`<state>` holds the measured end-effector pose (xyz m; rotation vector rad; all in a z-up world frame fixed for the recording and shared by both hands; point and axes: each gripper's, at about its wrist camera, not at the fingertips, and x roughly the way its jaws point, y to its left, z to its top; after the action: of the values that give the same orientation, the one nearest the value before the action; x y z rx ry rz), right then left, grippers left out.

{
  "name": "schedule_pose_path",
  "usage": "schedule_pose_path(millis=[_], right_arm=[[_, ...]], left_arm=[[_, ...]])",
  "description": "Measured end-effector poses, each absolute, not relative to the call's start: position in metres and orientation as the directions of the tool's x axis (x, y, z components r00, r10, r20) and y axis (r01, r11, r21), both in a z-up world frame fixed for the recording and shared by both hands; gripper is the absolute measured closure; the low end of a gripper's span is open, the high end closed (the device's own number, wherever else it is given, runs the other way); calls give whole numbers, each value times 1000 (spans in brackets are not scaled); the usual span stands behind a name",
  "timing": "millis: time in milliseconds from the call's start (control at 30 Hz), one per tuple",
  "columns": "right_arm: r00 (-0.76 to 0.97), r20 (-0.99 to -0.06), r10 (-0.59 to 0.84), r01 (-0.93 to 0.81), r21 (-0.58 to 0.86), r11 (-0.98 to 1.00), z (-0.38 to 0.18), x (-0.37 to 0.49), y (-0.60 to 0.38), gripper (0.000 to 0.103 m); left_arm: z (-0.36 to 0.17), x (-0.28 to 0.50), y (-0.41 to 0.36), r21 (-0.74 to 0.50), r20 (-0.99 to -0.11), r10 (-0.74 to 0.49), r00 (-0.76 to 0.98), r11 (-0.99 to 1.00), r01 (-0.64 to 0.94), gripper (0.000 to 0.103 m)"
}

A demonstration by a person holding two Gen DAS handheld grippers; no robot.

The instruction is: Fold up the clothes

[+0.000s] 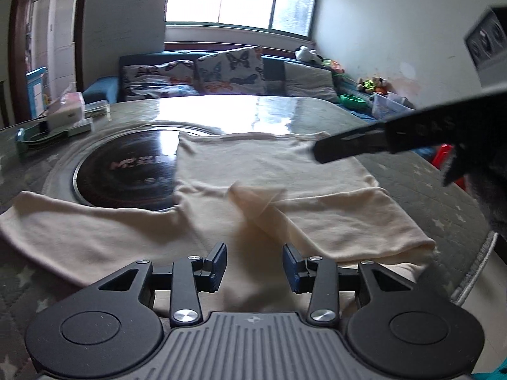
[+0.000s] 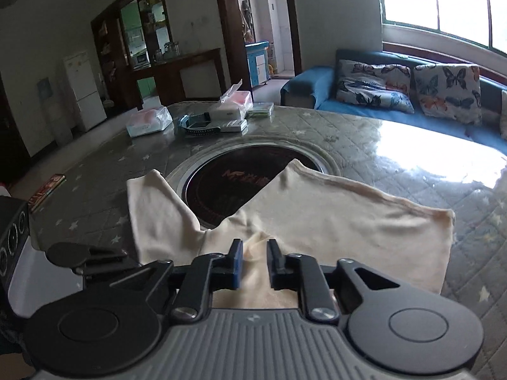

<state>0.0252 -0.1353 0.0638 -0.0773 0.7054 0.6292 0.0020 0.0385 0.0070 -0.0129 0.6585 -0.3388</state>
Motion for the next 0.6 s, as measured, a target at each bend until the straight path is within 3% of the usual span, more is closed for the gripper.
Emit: schedule_pose_path(millis=[333,600], right_arm=[[594,-717,364,-474,53,879,37,8,-206,83],[568,-750,340,-449,64,891,6,-16,-238,83]], left_arm=[[16,11,26,-103,-568,-324,756,940,326,63],[-1,30,-1,-76,-621,-340,706,923,378,63]])
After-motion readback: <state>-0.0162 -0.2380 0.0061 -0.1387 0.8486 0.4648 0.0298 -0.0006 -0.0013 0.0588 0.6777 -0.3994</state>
